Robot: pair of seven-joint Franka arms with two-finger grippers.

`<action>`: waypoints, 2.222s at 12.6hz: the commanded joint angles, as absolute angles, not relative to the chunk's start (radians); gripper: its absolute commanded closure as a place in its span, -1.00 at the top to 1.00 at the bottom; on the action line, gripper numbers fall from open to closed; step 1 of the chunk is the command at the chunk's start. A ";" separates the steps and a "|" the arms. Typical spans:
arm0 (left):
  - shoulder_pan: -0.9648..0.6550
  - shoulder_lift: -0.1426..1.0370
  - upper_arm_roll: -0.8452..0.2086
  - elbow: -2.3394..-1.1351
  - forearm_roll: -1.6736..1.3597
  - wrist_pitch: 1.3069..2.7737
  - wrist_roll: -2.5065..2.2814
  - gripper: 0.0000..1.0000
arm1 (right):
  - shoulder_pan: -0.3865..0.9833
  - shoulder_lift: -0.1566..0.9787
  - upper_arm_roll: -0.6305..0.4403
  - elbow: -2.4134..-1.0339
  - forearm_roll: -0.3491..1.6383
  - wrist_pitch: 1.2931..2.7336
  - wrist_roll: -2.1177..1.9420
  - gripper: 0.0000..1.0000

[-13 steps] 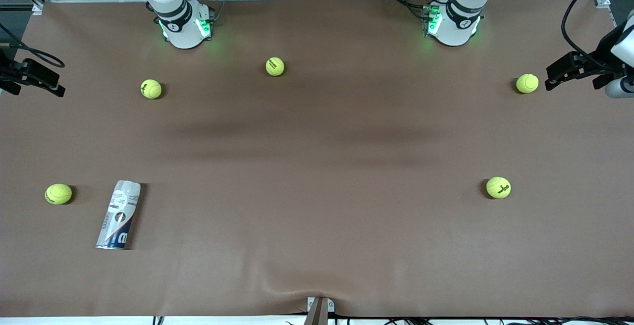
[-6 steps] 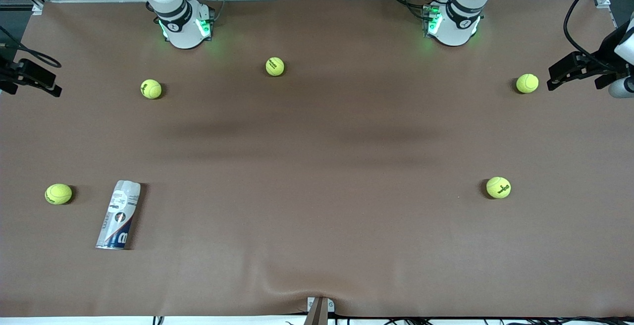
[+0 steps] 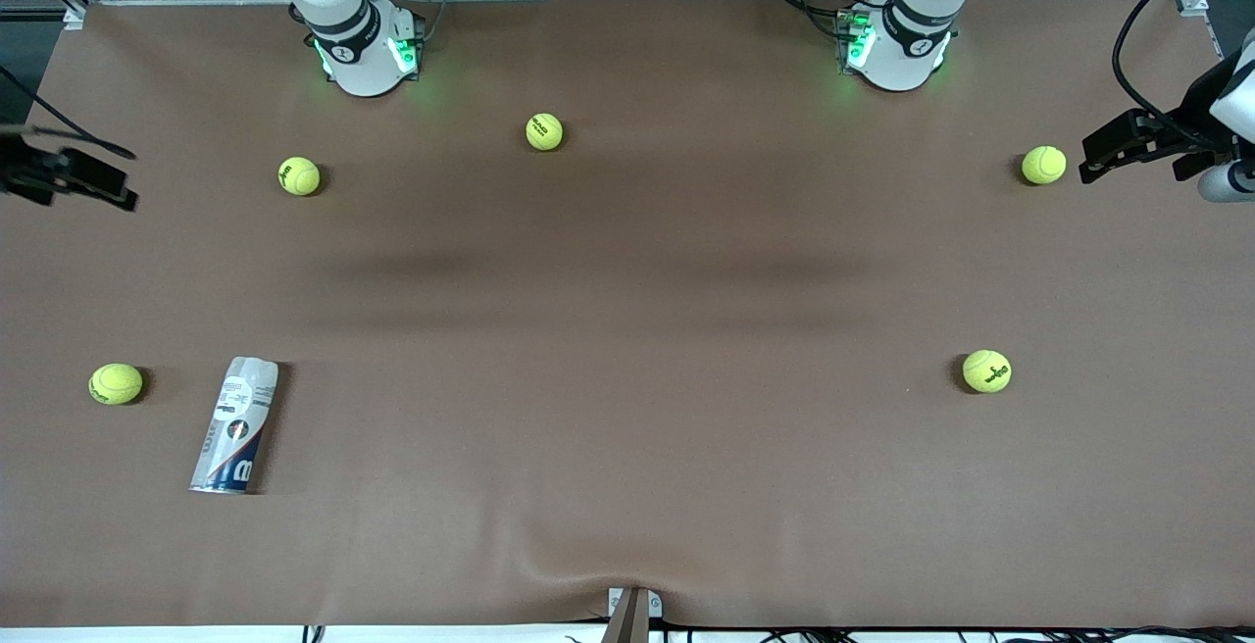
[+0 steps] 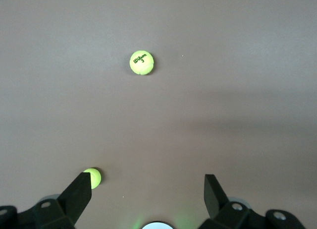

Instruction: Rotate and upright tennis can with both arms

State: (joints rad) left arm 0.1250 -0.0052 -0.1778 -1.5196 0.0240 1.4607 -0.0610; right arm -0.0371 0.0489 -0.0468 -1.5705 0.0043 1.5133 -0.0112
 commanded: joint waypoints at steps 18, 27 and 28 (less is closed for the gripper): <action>0.137 0.008 -0.179 -1.505 0.008 1.447 -0.035 1.00 | -0.118 0.727 -0.049 -1.542 0.012 2.226 -0.034 1.00; 0.138 0.018 -0.178 -1.505 0.006 1.447 -0.035 1.00 | -0.112 0.813 -0.048 -1.539 0.018 2.338 -0.032 -0.11; 0.138 0.018 -0.178 -1.505 0.006 1.447 -0.034 1.00 | -0.110 0.810 -0.048 -1.534 0.017 2.336 -0.034 -0.27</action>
